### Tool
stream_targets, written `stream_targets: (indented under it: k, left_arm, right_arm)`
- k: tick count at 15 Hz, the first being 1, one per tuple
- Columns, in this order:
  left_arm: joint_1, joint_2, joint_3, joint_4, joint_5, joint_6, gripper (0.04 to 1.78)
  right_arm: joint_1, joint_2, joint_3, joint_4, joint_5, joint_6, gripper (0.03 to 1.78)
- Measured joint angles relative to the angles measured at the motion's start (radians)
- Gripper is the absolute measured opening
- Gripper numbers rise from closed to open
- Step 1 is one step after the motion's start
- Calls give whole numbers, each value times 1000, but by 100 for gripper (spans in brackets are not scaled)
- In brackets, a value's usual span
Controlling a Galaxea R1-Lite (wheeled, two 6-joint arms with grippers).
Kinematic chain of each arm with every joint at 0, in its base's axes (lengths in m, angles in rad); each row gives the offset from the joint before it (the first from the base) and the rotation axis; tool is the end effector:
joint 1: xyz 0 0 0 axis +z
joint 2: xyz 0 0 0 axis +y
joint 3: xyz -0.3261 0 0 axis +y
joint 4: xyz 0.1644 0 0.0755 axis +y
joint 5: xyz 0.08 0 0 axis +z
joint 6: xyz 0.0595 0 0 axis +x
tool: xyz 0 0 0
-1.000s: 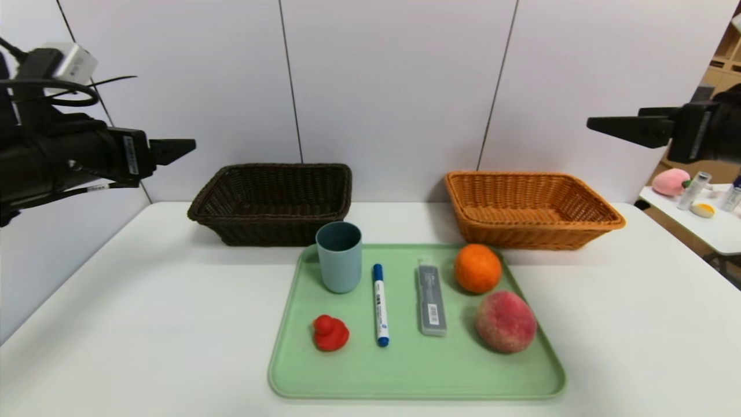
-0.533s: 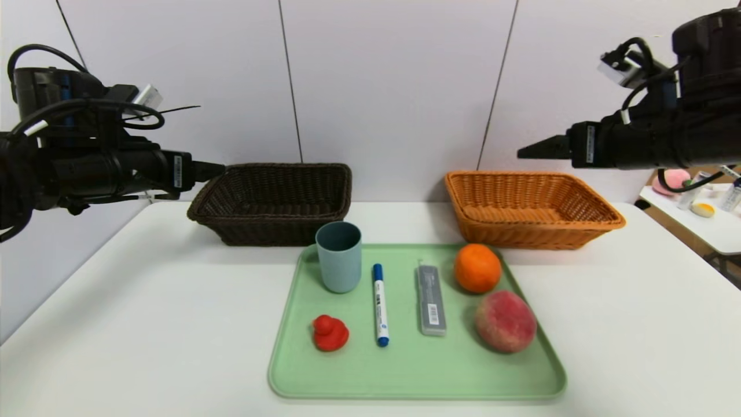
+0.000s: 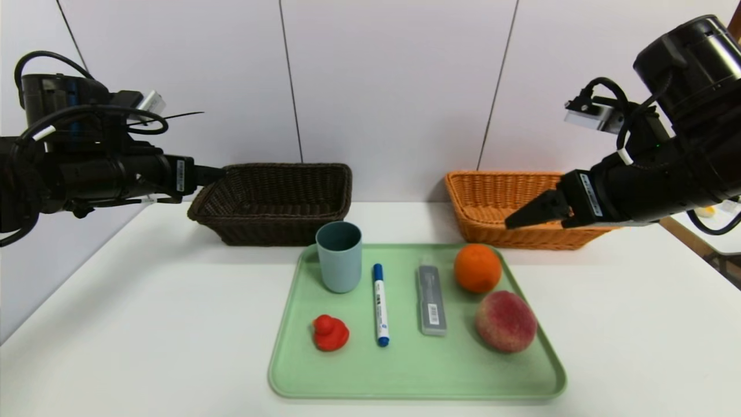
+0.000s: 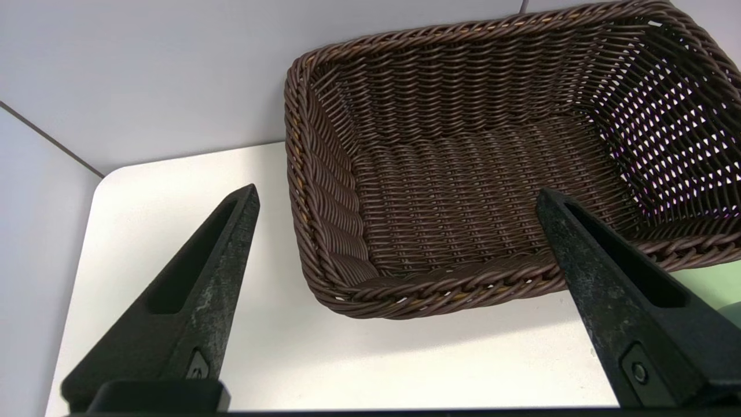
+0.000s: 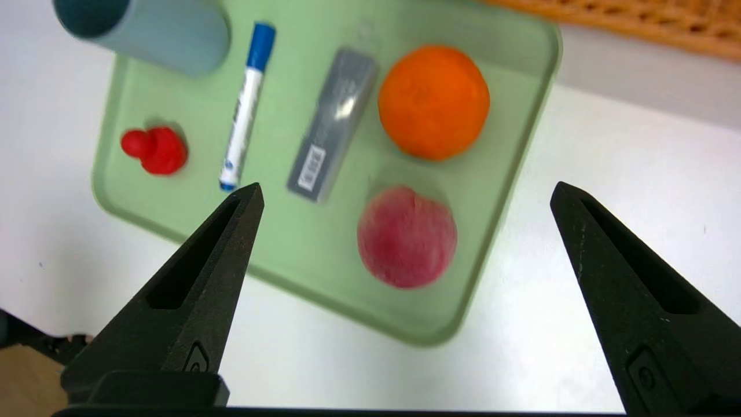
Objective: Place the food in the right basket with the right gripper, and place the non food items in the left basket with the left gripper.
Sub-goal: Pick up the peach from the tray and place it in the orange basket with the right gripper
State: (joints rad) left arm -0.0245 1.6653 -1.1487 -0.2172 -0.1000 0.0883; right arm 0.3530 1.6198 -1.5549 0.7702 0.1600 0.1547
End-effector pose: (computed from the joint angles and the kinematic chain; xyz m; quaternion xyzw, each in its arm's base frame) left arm 0.3438 -0.0144 0.2680 0.0379 0.1462 -0.0680 0.9862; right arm 0.2576 0.1050 0.2875 0.0294 0.4203 0.2000 0.8846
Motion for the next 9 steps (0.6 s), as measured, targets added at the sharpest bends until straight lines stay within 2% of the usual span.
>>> stream_targets:
  k: [2,4,8,9]
  left_arm:
    - [0,2,10,0,0,0,169]
    - [0,3,19,-1,4,-1,169]
    - [-1,1,54,-35,9,0,169]
    - [-1,1,64,-48,9,-1,169]
  right_arm:
    - [6,-8,21,42,0,-8,171]
    - [23,-19,68,43,-3,-14,171]
    - [89,-34,195,30,-11,-20,171]
    - [102,-36,225,24,-30,-34,171]
